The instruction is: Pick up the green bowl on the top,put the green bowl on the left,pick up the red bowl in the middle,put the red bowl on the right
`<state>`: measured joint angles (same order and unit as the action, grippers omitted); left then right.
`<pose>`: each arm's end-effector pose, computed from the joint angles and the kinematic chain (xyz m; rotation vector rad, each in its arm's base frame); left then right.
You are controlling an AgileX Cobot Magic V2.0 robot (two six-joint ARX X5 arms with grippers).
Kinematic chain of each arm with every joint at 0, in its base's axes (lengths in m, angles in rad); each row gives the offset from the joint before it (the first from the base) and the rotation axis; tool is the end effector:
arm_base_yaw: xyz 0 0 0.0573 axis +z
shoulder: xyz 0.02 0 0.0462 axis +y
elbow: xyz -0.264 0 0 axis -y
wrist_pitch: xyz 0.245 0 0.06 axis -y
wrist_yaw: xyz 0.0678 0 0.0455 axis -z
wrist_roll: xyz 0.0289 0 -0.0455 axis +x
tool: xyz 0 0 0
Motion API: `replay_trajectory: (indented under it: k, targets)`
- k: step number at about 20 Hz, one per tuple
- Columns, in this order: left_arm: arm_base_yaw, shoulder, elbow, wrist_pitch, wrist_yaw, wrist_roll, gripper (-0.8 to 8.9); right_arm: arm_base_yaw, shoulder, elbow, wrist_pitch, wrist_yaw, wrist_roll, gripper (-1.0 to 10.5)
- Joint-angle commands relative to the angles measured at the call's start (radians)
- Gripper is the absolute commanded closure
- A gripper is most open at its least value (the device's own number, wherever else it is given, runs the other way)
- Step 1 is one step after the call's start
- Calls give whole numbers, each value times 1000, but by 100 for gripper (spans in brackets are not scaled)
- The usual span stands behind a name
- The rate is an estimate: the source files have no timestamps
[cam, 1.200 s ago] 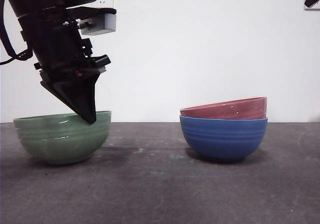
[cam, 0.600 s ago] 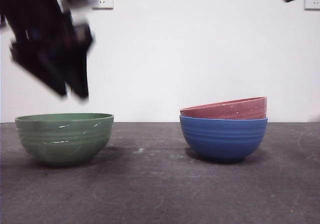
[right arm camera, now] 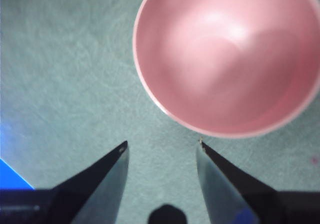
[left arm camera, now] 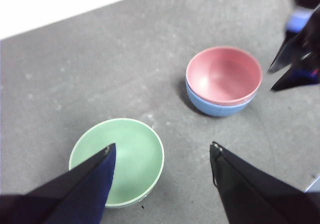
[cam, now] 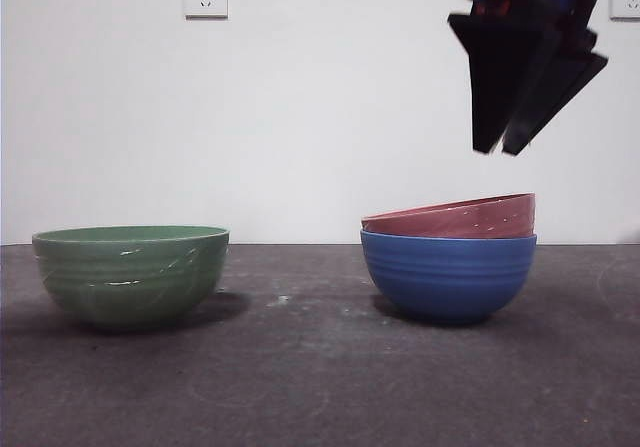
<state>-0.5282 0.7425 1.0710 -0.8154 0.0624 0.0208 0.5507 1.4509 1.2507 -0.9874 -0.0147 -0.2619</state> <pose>0.1057 -0.0638 0.3726 0.1338 0.4747 -0.5838 0.2355 0.1451 0.2860 -0.5441 1.0949 0.6500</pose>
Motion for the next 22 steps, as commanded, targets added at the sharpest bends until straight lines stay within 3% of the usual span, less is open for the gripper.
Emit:
replay_trajectory:
  k: [1,5,15,18,22]
  targets:
    - [3,1,2,-10,-2,-10,495,2,46,3,6,20,-58,715]
    - [3,1,2,-34,-1,-10,495,0,85,3,35,24,-84,581]
    - [3,2,2,-39,-2,-10,495,-14,161,3,92,20,-116,587]
    - [3,3,2,-39,-2,-9,496,-14,190,3,96,14,-116,642]
    - [3,3,2,-38,-6,2,499,-14,195,3,98,14,-118,830]
